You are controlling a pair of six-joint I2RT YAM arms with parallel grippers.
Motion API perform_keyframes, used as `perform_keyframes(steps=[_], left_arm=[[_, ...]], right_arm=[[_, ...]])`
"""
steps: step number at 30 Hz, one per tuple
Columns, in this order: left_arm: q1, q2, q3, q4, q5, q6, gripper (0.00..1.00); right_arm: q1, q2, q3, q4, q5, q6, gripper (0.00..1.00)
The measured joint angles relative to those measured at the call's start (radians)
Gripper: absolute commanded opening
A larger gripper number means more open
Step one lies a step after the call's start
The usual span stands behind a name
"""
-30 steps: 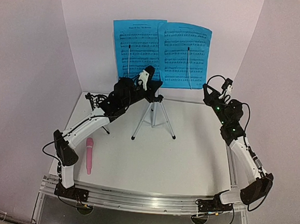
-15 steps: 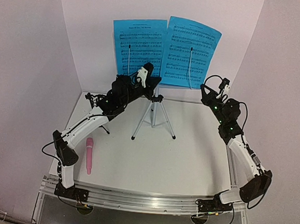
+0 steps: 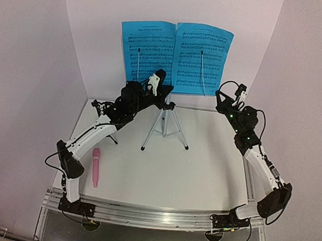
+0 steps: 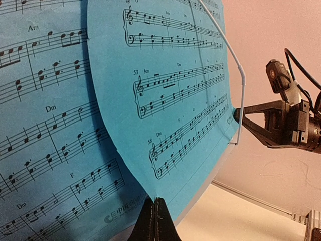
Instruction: Set up the instrument practice props
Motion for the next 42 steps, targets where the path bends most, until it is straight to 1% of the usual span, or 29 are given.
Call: perform_keyframes(steps=[22, 27, 31, 34, 42], left_arm=[[0.004, 0.015, 0.003, -0.003, 0.0, 0.002, 0.0], [0.004, 0.015, 0.003, -0.003, -0.001, 0.004, 0.08], [0.007, 0.015, 0.003, -0.003, 0.0, 0.007, 0.1], [0.009, 0.015, 0.003, -0.003, 0.0, 0.008, 0.1], [0.01, 0.015, 0.003, -0.003, 0.003, 0.023, 0.11]], right_arm=[[0.0, 0.0, 0.013, -0.019, 0.009, -0.018, 0.0], [0.0, 0.0, 0.014, -0.023, 0.009, -0.018, 0.0], [0.0, 0.0, 0.015, -0.026, 0.009, -0.018, 0.0], [0.0, 0.0, 0.015, -0.027, 0.009, -0.018, 0.04], [0.0, 0.0, 0.017, -0.032, 0.005, -0.02, 0.21]])
